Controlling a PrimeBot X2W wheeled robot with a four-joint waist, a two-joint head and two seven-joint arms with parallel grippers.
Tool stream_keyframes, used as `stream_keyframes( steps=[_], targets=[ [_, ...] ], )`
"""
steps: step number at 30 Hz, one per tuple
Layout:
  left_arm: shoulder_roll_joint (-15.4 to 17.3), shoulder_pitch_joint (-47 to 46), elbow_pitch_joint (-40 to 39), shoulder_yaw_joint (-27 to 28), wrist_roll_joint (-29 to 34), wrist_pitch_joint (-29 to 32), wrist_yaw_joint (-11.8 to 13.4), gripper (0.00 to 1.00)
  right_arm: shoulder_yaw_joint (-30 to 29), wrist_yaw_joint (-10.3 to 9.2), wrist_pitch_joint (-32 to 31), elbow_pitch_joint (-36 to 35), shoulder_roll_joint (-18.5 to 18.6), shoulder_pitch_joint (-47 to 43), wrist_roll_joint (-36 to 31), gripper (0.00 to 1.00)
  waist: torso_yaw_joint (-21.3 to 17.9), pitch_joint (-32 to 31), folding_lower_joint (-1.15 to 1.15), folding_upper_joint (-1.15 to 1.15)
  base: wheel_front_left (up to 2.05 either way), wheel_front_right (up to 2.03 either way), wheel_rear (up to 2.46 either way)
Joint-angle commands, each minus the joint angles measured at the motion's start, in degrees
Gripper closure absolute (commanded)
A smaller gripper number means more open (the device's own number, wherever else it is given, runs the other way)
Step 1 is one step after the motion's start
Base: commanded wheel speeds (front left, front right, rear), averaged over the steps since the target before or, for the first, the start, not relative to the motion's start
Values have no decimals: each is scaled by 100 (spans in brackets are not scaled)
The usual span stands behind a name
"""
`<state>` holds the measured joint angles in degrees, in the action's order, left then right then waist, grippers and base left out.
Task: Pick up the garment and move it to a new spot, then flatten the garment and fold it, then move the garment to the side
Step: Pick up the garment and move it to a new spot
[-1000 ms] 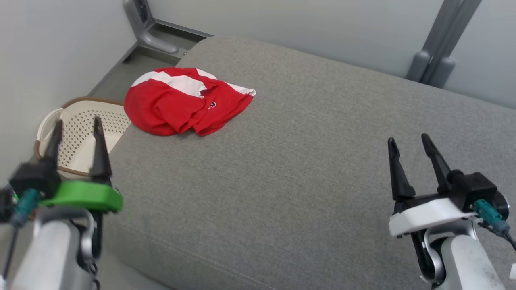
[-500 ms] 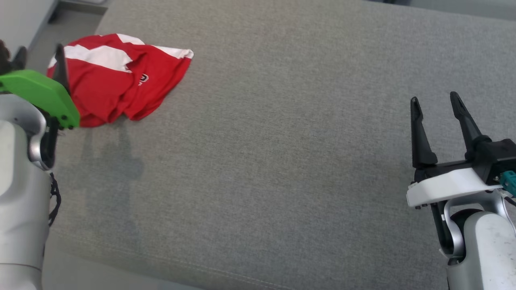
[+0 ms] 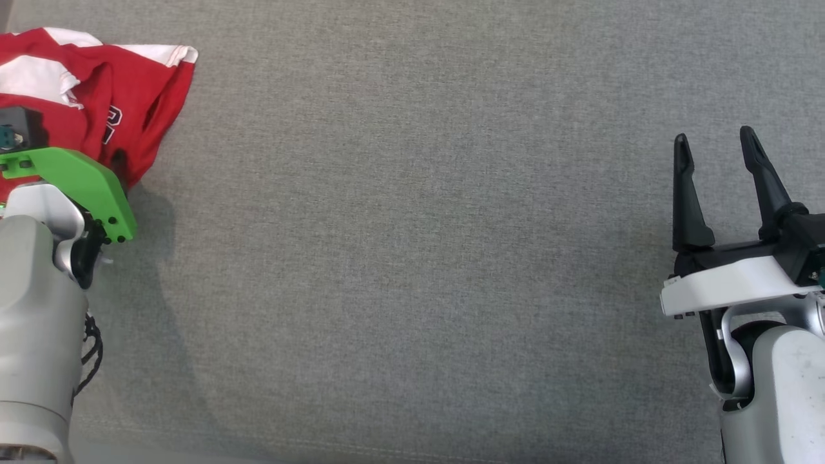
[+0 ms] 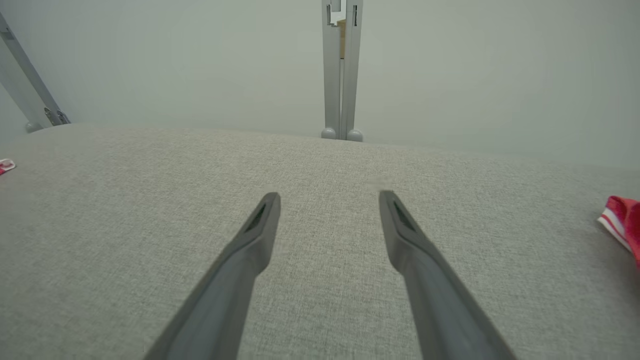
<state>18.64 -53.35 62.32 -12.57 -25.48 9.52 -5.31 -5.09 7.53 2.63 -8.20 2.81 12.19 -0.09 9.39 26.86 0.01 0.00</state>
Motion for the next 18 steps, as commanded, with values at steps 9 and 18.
stream_keyframes(
  steps=[9, 18],
  targets=[
    [270, -213, 258, -116, -8, -736, -155, 100, -11, -9, 266, 364, 16, 82, 194, 0, -95, -430, -1, 0, 0, 0, 0],
    [226, -616, -61, -719, 144, -1337, -217, 100, -42, -9, 593, 940, 14, -165, 534, 0, -370, -1405, -1, 0, 0, 0, 0]
  ],
)
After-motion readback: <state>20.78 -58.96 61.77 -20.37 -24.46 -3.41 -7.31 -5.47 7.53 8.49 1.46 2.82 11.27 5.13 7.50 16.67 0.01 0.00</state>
